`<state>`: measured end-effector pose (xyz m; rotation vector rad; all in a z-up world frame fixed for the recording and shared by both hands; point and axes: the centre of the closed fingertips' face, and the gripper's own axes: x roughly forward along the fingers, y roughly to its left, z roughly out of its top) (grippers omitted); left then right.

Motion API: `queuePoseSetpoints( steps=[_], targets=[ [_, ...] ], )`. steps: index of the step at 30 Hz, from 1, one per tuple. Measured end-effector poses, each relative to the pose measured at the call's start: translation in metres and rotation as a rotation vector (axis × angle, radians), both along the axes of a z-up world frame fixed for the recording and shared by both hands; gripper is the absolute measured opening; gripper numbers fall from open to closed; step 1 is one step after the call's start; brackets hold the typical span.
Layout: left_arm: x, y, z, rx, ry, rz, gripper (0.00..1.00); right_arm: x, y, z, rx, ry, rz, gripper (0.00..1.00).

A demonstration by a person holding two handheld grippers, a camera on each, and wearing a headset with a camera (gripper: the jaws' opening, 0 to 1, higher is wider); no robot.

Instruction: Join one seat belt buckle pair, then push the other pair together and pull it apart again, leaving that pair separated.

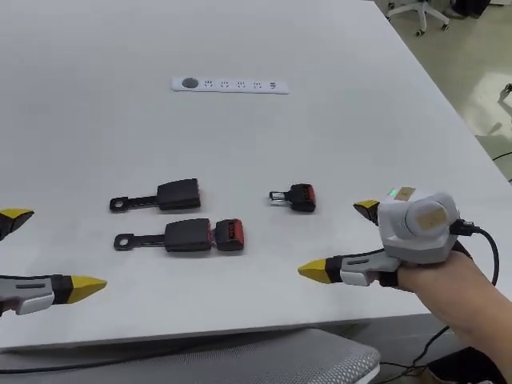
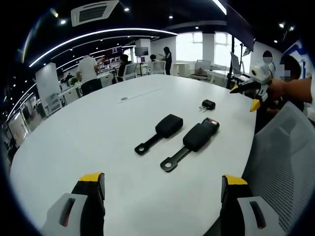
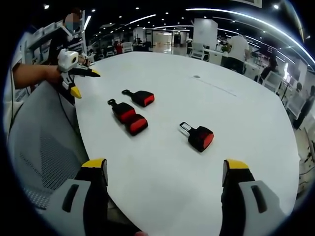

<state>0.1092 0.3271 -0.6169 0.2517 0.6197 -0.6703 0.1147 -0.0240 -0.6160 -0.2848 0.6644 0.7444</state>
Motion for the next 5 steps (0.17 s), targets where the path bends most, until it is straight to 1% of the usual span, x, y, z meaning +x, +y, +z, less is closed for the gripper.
queuePoseSetpoints(
  steps=[2,5],
  targets=[
    [-0.0020,-0.0030,0.0013,0.004,0.002,-0.006,1.00,-0.0001,0.0012,-0.0001,0.001,0.003,0.006,0.97],
    [-0.0015,-0.0036,0.0007,0.008,0.003,-0.013,1.00,0.0038,0.0025,0.0020,0.013,-0.006,0.004,0.96]
  ],
)
